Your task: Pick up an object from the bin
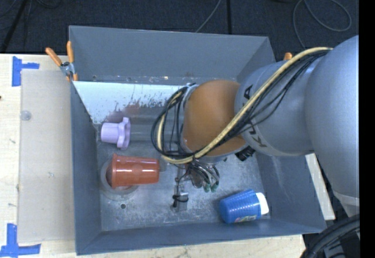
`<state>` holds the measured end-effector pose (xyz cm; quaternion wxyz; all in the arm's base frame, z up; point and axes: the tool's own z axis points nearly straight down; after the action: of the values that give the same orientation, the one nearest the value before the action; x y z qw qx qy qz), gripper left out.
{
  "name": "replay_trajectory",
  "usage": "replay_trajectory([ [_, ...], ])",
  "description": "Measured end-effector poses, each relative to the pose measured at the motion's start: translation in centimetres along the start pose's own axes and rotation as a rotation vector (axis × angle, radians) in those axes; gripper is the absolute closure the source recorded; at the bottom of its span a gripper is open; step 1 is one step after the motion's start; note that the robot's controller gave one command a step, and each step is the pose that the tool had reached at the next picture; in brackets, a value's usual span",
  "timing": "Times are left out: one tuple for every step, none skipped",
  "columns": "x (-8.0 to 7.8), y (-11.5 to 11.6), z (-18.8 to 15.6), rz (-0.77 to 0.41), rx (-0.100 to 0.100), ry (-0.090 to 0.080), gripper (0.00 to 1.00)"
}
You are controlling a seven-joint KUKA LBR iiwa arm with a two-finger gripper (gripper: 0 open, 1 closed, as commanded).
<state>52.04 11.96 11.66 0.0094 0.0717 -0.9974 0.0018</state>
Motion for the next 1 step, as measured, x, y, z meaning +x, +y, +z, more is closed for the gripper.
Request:
replay_trajectory([
  [-1.76, 3.13, -3.23, 0.011, -0.008, -0.024, 0.00],
])
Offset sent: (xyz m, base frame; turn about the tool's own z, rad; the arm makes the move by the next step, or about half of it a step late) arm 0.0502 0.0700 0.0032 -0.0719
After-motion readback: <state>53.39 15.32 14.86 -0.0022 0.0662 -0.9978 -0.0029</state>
